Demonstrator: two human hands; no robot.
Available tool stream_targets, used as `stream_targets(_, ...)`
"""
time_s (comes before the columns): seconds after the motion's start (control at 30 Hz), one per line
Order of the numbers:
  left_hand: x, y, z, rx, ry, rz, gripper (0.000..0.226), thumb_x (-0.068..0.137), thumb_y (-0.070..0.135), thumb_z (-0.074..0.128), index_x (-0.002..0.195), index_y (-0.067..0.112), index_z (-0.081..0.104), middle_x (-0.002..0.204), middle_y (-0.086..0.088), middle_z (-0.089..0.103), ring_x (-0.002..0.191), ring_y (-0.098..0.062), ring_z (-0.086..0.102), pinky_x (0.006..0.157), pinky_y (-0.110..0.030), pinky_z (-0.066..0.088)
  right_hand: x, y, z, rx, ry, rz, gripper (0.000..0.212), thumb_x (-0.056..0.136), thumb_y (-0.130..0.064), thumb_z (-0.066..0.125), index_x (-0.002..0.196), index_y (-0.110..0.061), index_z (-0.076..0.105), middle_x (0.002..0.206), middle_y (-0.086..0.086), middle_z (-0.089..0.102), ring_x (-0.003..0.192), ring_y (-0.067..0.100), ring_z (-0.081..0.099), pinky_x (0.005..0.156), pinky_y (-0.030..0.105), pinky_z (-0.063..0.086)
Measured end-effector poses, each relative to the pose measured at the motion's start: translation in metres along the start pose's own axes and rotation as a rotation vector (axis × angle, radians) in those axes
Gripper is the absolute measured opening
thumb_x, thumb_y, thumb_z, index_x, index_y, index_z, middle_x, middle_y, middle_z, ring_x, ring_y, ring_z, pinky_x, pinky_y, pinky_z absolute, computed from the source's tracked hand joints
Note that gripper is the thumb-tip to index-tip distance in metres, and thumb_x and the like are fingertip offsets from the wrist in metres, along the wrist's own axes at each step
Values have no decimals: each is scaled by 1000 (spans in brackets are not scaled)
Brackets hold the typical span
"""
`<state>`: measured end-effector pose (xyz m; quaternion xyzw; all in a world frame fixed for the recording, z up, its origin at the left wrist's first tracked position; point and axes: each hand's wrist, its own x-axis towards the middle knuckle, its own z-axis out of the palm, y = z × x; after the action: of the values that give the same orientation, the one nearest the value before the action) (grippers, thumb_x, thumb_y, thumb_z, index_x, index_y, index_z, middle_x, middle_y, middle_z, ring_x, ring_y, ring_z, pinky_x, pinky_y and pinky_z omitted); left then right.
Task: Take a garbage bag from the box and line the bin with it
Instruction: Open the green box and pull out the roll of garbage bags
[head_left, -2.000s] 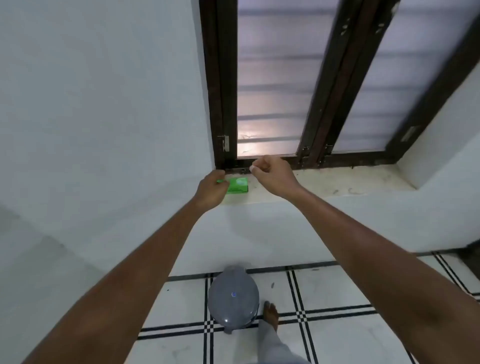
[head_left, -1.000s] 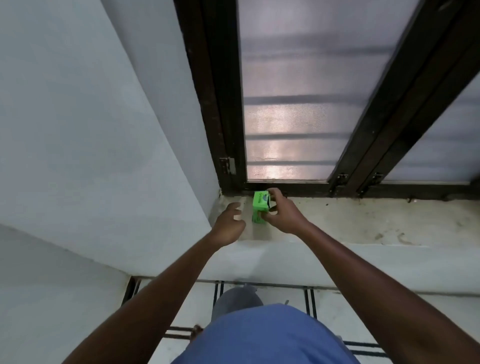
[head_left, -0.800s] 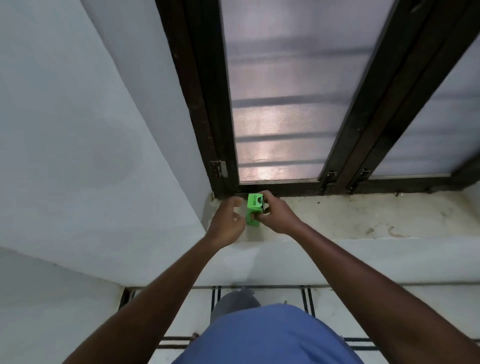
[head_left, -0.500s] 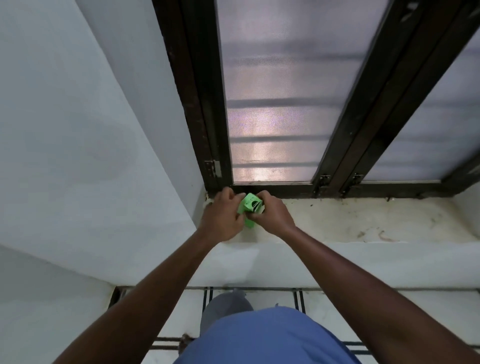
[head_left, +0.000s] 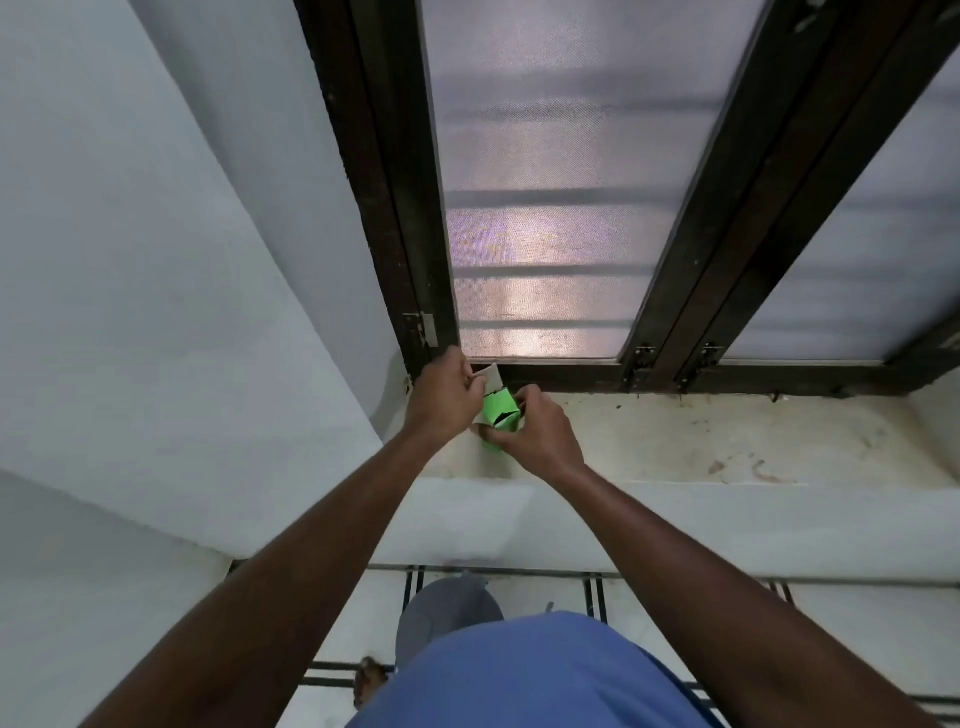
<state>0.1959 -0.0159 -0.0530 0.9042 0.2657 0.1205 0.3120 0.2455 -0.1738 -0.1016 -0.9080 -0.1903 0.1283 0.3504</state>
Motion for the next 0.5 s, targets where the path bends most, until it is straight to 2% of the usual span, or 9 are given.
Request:
stream_targets(0.07, 3, 0, 3, -67, -49, -100, 15, 98, 21, 69, 89, 15, 58, 85, -4, 70, 75, -25, 70, 62, -39, 58, -3, -1, -3, 10, -6, -14, 78, 72, -82, 82, 121, -25, 61, 108, -10, 66, 92, 12, 67, 77, 39, 62)
stream_targets(0.13, 6, -4, 7, -217, -144, -195, 5, 99, 14, 67, 99, 14, 62, 102, -7, 72, 88, -29, 76, 70, -48, 68, -5, -2, -4, 17, -1, -33, 73, 79, -79, 77, 124, -23, 65, 110, -8, 66, 94, 13, 66, 79, 39, 61)
stream_targets(0.23, 6, -12, 13, -362, -253, -293, 12, 103, 8, 63, 111, 17, 65, 122, -11, 69, 98, -32, 78, 73, -44, 69, -5, 0, -3, 30, 33, -85, 54, 91, -69, 69, 120, -24, 74, 107, -7, 67, 93, 14, 68, 84, 45, 63)
stream_targets(0.33, 5, -15, 16, -440, -292, -311, 19, 105, 6, 58, 117, 15, 69, 128, -14, 69, 100, -32, 78, 77, -43, 69, -6, -2, -6, 75, 73, -121, 37, 103, -47, 69, 129, -20, 76, 116, -1, 73, 98, 18, 71, 89, 47, 64)
stream_targets(0.43, 4, -17, 17, -485, -325, -335, 33, 101, -5, 51, 127, 6, 67, 131, -18, 67, 106, -37, 77, 85, -45, 67, -6, -2, -13, 84, 62, -134, 42, 104, -30, 71, 144, -16, 71, 129, 4, 78, 95, 18, 77, 91, 48, 65)
stream_targets(0.5, 3, -18, 16, -502, -344, -338, 36, 100, -8, 52, 131, 5, 66, 132, -19, 65, 108, -38, 77, 86, -43, 66, -4, -2, -18, 82, 10, -120, 53, 100, -30, 76, 151, -19, 67, 136, 2, 78, 94, 15, 79, 91, 44, 66)
